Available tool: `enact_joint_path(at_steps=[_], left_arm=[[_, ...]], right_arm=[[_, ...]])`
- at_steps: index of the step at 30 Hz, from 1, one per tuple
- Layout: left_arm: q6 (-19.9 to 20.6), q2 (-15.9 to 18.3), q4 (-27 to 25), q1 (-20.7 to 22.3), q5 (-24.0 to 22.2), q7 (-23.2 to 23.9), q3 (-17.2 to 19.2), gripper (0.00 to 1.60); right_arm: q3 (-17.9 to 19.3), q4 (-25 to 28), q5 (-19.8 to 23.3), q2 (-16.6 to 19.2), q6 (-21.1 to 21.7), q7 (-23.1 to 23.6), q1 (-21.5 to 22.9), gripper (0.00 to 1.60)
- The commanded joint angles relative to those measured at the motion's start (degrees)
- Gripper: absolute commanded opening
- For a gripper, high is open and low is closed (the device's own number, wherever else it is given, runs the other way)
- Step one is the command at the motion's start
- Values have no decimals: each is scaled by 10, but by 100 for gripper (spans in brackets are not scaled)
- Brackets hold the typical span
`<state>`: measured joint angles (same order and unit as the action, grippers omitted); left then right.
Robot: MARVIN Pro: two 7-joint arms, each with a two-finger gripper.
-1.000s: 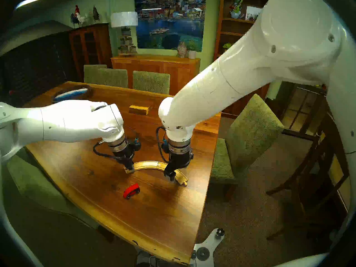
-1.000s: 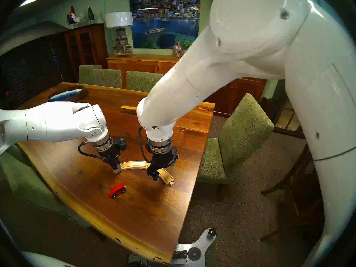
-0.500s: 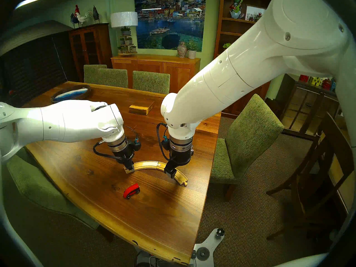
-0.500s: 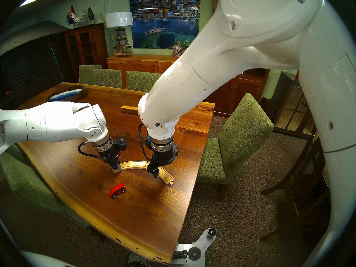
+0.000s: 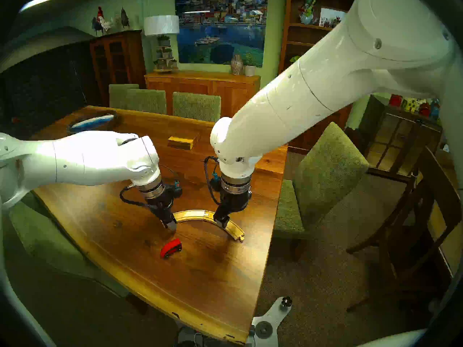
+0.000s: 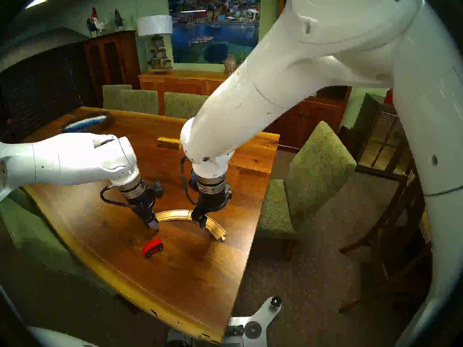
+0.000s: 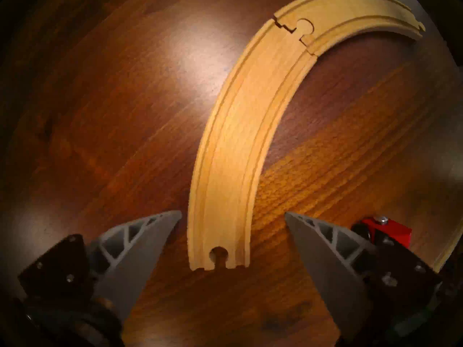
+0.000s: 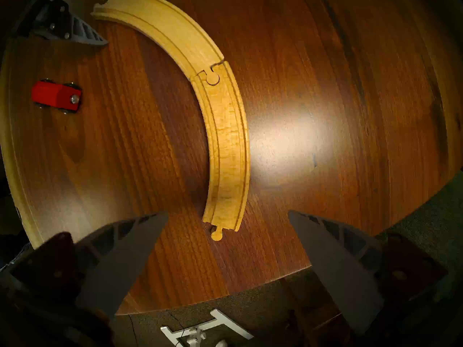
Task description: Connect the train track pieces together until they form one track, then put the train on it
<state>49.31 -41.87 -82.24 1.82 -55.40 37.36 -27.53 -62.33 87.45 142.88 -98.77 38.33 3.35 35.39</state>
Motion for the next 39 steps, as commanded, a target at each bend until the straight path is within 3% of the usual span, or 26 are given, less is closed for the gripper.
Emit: enact_joint_path(at_steps=[1, 8, 13, 28, 39], left_arm=[[4, 12, -6, 27, 4, 14, 5, 135], [14, 41, -30, 55, 11, 14, 17, 136], [22, 62, -48, 76, 21, 21, 16, 147], [22, 142, -118, 125, 87, 59, 0, 157], [-3, 158, -99, 131, 115, 103, -4, 160]], right_arm=[[2, -4, 1, 8, 3, 2, 18, 160], [2, -5, 0, 8, 3, 1, 17, 160], [2, -5, 0, 8, 3, 0, 17, 160], [3, -5, 0, 9, 4, 0, 17, 160], [3, -5, 0, 10, 4, 0, 17, 160]])
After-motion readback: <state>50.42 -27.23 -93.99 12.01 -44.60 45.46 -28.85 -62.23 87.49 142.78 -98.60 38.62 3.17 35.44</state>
